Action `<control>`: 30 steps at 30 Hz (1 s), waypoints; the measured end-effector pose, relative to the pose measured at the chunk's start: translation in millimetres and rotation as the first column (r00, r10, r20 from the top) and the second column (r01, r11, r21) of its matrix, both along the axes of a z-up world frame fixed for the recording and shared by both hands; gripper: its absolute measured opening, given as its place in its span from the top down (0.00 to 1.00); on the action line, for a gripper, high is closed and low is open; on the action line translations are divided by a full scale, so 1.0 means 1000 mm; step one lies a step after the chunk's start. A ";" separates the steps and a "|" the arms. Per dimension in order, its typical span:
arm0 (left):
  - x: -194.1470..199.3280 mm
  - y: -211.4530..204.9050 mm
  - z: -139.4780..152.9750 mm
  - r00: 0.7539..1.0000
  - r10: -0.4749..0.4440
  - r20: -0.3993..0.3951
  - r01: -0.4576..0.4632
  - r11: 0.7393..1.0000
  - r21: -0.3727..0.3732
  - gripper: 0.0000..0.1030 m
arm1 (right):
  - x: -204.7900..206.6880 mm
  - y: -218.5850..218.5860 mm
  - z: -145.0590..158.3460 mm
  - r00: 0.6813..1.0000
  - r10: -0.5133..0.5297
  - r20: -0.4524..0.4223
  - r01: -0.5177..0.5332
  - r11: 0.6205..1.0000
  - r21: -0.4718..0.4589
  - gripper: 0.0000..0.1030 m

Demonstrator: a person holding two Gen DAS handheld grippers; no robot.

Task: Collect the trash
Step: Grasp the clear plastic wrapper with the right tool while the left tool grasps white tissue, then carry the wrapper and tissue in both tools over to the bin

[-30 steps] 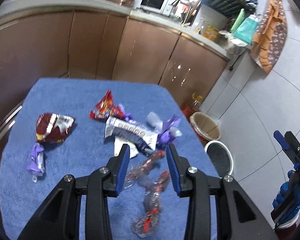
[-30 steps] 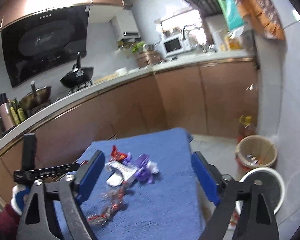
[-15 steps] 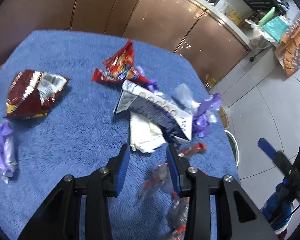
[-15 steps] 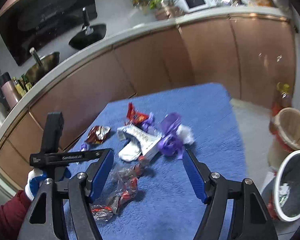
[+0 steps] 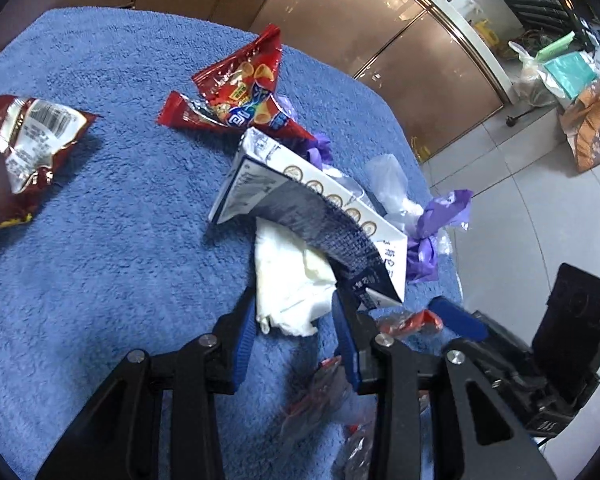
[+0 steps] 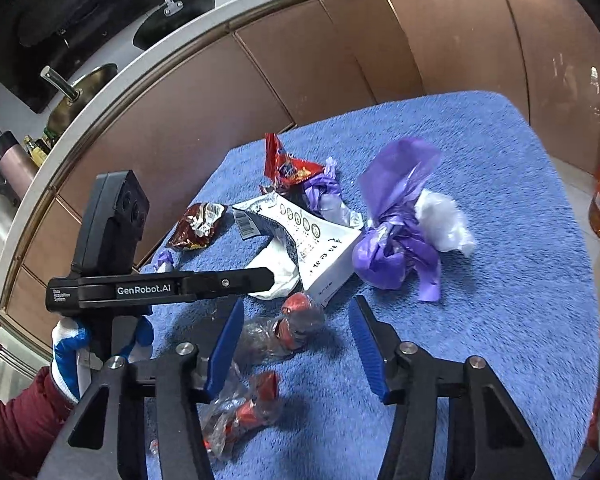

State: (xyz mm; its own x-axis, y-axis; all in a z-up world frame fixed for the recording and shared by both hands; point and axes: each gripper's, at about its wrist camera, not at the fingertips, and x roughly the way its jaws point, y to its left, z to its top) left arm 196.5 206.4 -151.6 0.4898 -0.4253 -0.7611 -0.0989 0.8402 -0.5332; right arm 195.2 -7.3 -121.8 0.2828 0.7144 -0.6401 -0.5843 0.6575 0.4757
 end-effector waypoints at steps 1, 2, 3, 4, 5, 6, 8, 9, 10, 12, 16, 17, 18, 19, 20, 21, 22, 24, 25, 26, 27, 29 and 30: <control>0.002 0.001 -0.001 1.000 0.005 0.000 -0.005 1.000 -0.016 0.67 | 0.002 0.002 -0.002 1.000 0.005 -0.008 -0.005 1.000 0.000 0.54; 0.003 0.002 -0.001 1.000 0.008 0.000 -0.008 1.000 -0.030 0.67 | 0.002 0.003 -0.004 1.000 0.010 -0.016 -0.010 1.000 0.000 0.57; 0.005 0.003 -0.002 1.000 0.010 -0.002 -0.010 0.999 -0.041 0.67 | 0.003 0.005 -0.006 1.000 0.015 -0.026 -0.015 1.000 0.002 0.62; 0.008 0.004 -0.002 1.000 0.014 -0.006 -0.014 0.999 -0.050 0.68 | 0.004 0.006 -0.007 0.999 0.020 -0.031 -0.020 1.000 0.002 0.65; 0.009 0.005 -0.004 1.000 0.019 -0.008 -0.019 0.998 -0.056 0.68 | 0.004 0.007 -0.008 0.999 0.024 -0.035 -0.024 1.000 0.001 0.70; 0.011 0.006 -0.005 1.000 0.025 -0.011 -0.025 0.998 -0.053 0.73 | 0.005 0.008 -0.010 0.999 0.025 -0.040 -0.025 1.000 0.001 0.74; 0.012 0.008 -0.007 0.999 0.039 -0.015 -0.040 0.999 -0.035 0.84 | 0.006 0.010 -0.012 0.999 0.025 -0.047 -0.025 1.000 0.001 0.79; 0.012 0.008 -0.008 0.999 0.044 -0.016 -0.044 0.999 -0.031 0.86 | 0.005 0.010 -0.012 0.999 0.024 -0.047 -0.024 1.000 0.001 0.81; 0.011 0.009 -0.009 0.999 0.048 -0.017 -0.048 0.998 -0.026 0.89 | 0.005 0.011 -0.011 0.999 0.024 -0.046 -0.024 1.000 0.001 0.83; 0.010 0.013 -0.011 0.998 0.059 -0.019 -0.059 0.998 -0.030 0.93 | 0.004 0.012 -0.009 0.999 0.023 -0.038 -0.023 1.000 -0.001 0.87; 0.003 0.021 -0.011 0.996 0.084 -0.015 -0.085 0.995 -0.049 0.95 | 0.000 0.017 -0.003 1.000 0.028 -0.013 -0.028 1.000 -0.004 0.88; 0.000 0.023 -0.009 0.996 0.090 -0.010 -0.091 0.995 -0.047 0.95 | -0.002 0.018 0.001 1.000 0.030 -0.004 -0.030 1.000 -0.004 0.88; -0.003 0.025 -0.008 0.995 0.096 -0.007 -0.096 0.994 -0.046 0.95 | -0.003 0.020 0.003 0.999 0.032 0.001 -0.032 0.999 -0.003 0.88; -0.008 0.027 -0.007 0.995 0.100 -0.002 -0.100 0.994 -0.046 0.96 | -0.005 0.022 0.006 0.999 0.037 0.011 -0.037 0.999 0.000 0.88; -0.014 0.031 -0.002 0.994 0.106 0.007 -0.106 0.993 -0.043 0.96 | -0.007 0.024 0.011 0.999 0.040 0.022 -0.040 0.999 0.000 0.88; -0.020 0.033 0.000 0.994 0.110 0.013 -0.109 0.993 -0.041 0.96 | -0.009 0.026 0.014 0.999 0.042 0.033 -0.042 0.999 -0.001 0.88; -0.024 0.035 0.003 0.993 0.114 0.019 -0.113 0.993 -0.039 0.96 | -0.011 0.027 0.017 0.998 0.043 0.041 -0.043 0.999 0.000 0.88; -0.035 0.042 0.009 0.991 0.126 0.033 -0.125 0.991 -0.037 0.96 | -0.016 0.029 0.025 0.997 0.042 0.058 -0.043 0.999 0.006 0.88; -0.038 0.044 0.011 0.991 0.131 0.038 -0.130 0.991 -0.037 0.96 | -0.018 0.030 0.029 0.997 0.040 0.066 -0.041 0.999 0.008 0.88; -0.045 0.049 0.014 0.989 0.138 0.044 -0.137 0.990 -0.038 0.96 | -0.021 0.030 0.032 0.997 0.038 0.073 -0.039 0.999 0.011 0.88; -0.052 0.054 0.016 0.988 0.145 0.050 -0.143 0.989 -0.040 0.96 | -0.023 0.029 0.036 0.996 0.036 0.081 -0.037 0.999 0.014 0.88; -0.065 0.060 0.021 0.986 0.157 0.063 -0.155 0.987 -0.044 0.96 | -0.030 0.028 0.043 0.995 0.031 0.098 -0.033 0.999 0.019 0.88; -0.070 0.061 0.024 0.984 0.163 0.069 -0.160 0.986 -0.047 0.96 | -0.035 0.028 0.049 0.994 0.028 0.110 -0.030 0.999 0.021 0.88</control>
